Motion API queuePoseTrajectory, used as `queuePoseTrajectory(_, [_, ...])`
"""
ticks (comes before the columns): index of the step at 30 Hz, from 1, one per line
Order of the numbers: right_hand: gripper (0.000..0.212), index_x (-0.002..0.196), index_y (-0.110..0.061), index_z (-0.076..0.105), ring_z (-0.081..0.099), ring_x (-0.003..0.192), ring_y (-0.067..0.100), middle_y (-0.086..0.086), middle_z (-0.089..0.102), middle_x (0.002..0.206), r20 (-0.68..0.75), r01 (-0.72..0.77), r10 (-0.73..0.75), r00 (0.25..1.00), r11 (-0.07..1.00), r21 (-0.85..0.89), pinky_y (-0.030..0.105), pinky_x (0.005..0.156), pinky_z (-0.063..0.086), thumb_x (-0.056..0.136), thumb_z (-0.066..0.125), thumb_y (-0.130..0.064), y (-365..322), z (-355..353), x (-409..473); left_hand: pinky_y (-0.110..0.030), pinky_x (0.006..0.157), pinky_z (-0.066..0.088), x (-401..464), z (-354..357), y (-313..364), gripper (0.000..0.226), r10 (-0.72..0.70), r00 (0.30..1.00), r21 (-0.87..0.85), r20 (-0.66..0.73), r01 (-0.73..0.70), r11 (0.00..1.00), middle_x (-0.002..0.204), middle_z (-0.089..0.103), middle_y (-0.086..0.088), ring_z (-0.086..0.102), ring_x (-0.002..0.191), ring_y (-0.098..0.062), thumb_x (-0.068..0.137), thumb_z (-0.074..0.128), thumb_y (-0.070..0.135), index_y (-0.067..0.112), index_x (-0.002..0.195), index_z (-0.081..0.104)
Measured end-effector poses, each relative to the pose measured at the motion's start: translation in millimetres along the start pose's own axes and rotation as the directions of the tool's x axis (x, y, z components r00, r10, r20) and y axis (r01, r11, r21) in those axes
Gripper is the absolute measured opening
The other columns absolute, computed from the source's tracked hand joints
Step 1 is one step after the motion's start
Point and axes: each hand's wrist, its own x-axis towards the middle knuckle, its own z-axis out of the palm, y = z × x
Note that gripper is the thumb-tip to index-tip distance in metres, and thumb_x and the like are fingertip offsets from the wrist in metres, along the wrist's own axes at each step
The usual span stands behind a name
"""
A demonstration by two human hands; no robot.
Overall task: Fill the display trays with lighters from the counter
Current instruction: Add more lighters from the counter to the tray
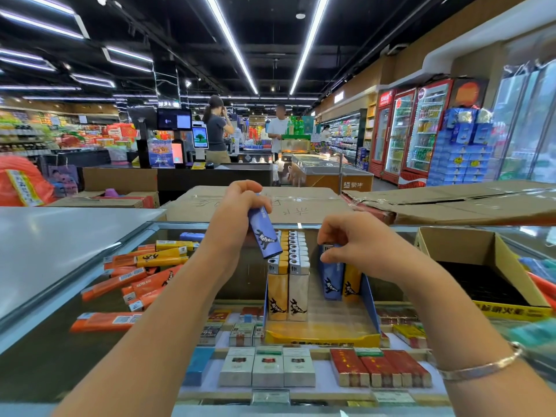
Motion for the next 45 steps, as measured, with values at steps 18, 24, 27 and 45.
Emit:
queuePoseTrajectory(18, [0.015, 0.085, -0.017, 0.062, 0.046, 0.067, 0.000, -0.012, 0.053, 0.077, -0.004, 0.019, -0.019, 1.000, 0.998, -0.057, 0.014, 0.058, 0.032, 0.077, 0.074, -0.014, 3.1, 0.9, 0.5, -0.017, 0.039, 0.040, -7.4, 0.7, -0.5, 0.022, -0.002, 0.998, -0.025, 0.070, 0.004, 1.000, 0.060, 0.060, 0.010, 0.051, 0.051, -0.005, 0.087, 0.037, 0.002, 0.020, 0.091, 0.048])
queuePoseTrajectory(24, [0.014, 0.089, -0.009, 0.061, 0.051, 0.077, 0.012, -0.003, 0.056, 0.084, 0.020, 0.042, -0.040, 0.999, 0.993, -0.112, 0.023, 0.066, 0.042, 0.079, 0.072, -0.011, -0.7, 0.0, 0.1, -0.015, 0.037, 0.038, -9.4, 1.7, 1.3, 0.023, -0.035, 0.996, -0.040, 0.078, 0.038, 0.999, 0.067, 0.058, 0.002, 0.052, 0.049, -0.005, 0.088, 0.036, -0.001, 0.019, 0.091, 0.049])
queuePoseTrajectory(27, [0.014, 0.090, -0.010, 0.061, 0.050, 0.076, 0.010, -0.005, 0.055, 0.084, 0.023, 0.067, -0.064, 0.998, 0.986, -0.150, 0.020, 0.065, 0.041, 0.080, 0.070, -0.011, -3.1, 0.4, -0.5, -0.015, 0.038, 0.039, -10.3, 2.9, 0.8, 0.024, -0.047, 0.994, -0.040, 0.098, 0.051, 0.998, 0.065, 0.058, 0.003, 0.052, 0.045, -0.002, 0.087, 0.035, -0.001, 0.018, 0.091, 0.049])
queuePoseTrajectory(45, [0.013, 0.087, -0.011, 0.059, 0.052, 0.076, 0.013, -0.003, 0.057, 0.081, 0.017, 0.024, -0.021, 1.000, 0.987, -0.159, 0.027, 0.065, 0.044, 0.080, 0.070, -0.014, -8.7, -2.4, -5.9, -0.017, 0.039, 0.038, -9.8, 2.0, -1.1, 0.023, -0.065, 0.984, -0.036, 0.166, 0.072, 0.997, 0.058, 0.059, 0.008, 0.049, 0.045, -0.004, 0.087, 0.034, -0.001, 0.016, 0.092, 0.049])
